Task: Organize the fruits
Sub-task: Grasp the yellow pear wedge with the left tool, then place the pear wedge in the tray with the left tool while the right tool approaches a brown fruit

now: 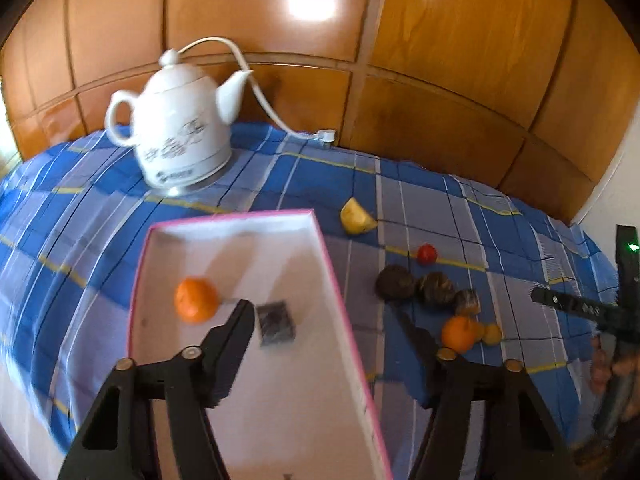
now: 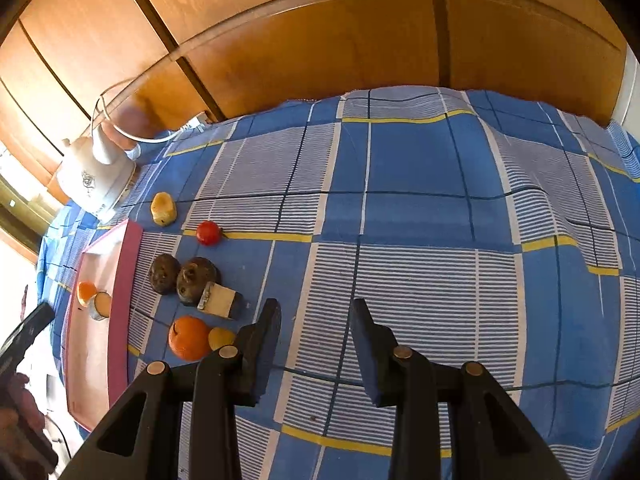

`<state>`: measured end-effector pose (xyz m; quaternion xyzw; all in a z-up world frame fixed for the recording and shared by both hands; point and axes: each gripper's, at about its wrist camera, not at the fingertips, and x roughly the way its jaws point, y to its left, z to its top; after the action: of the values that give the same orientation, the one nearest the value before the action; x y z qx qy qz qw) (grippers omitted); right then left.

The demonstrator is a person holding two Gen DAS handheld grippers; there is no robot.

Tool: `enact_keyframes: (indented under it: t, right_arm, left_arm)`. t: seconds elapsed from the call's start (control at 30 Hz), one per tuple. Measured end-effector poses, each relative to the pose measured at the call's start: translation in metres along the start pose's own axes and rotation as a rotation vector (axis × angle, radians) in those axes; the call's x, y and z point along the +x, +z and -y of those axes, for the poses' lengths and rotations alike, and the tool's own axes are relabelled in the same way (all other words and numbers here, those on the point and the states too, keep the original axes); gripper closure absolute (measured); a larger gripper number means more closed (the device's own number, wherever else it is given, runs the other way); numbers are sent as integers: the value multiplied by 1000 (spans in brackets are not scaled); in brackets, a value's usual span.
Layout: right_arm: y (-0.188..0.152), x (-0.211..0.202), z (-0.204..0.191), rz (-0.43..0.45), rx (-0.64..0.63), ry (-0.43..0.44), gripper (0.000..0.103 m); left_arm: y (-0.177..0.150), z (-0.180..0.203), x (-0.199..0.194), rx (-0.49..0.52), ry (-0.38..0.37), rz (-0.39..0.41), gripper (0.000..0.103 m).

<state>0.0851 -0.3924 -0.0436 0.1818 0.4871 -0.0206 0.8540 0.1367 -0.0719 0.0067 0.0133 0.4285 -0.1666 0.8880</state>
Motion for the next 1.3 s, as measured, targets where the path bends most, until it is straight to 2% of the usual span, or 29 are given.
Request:
enact_keyframes:
  t: [0.07, 0.2, 0.4, 0.53, 0.77, 0.8, 0.83, 0.87, 0.93, 1.03, 1.17, 1.3]
  right_arm:
    - [1, -1, -1, -2, 4, 9, 67]
    - [3, -3, -3, 6, 5, 24, 67]
    - [5, -3, -7, 0, 1, 38, 67]
    - [6, -3, -8, -3, 0, 49, 67]
    - [8, -4, -9, -6, 3, 69, 67]
    - [9, -4, -9, -6, 3, 70, 67]
    - [9, -4, -9, -7, 2, 69, 67]
    - [9, -4, -10, -7, 0, 67, 67]
    - [9, -4, -10, -7, -6, 60, 67]
    - [9, -4, -7, -1, 4, 49, 67]
    - [10, -3, 0, -5, 30, 45, 67]
    - [7, 3, -3, -25, 14, 43, 67]
  left_arm:
    - [12, 6, 11, 13, -24, -14, 52]
    - [40, 23, 41, 46, -41, -36, 58]
    - [72, 41, 93, 63, -39, -95, 57]
    - [86, 51, 129, 82, -10, -136, 48]
    - [90, 58, 183, 142, 79, -214, 49]
    - [89, 59, 189, 148, 92, -227, 51]
    - [88, 58, 193, 147, 91, -241, 61]
    - [87, 59, 197, 153, 92, -252, 65]
    - [82, 65, 196, 197, 117, -230, 70]
    - [79, 65, 184, 172, 71, -215, 73]
    - [72, 66, 142, 142, -8, -132, 73]
    - [44, 77, 94, 213, -62, -70, 73]
